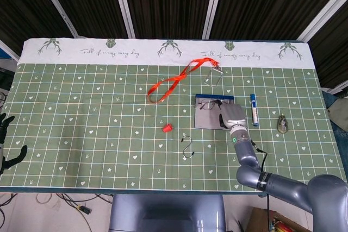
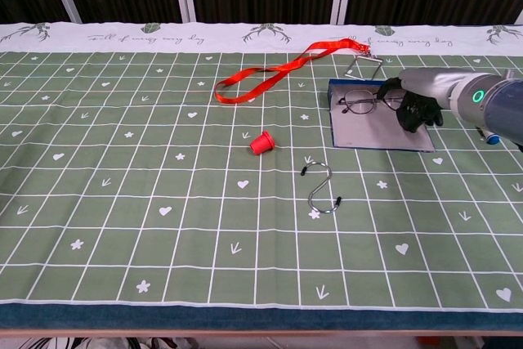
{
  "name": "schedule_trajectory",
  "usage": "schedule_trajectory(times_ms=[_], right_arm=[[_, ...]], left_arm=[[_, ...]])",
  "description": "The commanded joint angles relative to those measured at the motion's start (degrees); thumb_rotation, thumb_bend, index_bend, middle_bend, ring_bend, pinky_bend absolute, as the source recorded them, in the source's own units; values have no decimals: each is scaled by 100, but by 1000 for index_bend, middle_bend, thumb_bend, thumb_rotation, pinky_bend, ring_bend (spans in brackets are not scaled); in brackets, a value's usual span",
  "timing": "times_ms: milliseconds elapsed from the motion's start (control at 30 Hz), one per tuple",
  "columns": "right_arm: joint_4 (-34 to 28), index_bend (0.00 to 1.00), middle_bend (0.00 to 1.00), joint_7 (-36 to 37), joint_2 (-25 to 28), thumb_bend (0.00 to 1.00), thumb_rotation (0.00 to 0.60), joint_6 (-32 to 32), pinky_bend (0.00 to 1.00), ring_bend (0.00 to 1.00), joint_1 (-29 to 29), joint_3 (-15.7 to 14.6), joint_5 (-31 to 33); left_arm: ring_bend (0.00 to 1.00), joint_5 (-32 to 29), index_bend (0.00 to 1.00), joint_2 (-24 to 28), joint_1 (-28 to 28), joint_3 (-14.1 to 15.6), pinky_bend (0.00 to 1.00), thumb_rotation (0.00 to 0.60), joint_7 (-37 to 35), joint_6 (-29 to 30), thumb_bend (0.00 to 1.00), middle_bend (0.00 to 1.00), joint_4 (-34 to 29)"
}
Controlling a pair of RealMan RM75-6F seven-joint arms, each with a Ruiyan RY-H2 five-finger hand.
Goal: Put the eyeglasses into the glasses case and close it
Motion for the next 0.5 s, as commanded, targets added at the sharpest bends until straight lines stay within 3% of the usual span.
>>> schedule_trajectory(times_ms=[33, 500], right_arm=[[22, 168, 663, -11, -21, 780, 600, 15, 643, 725, 11, 13, 15], [102, 167, 663, -77, -35, 789, 600, 6, 643, 725, 54, 116, 220]], left_arm=[[0, 2, 99, 1, 2, 0, 0, 600, -8, 2, 348, 0, -1], [0, -4, 99, 9, 3, 2, 0, 600, -18, -6, 349, 0, -7]])
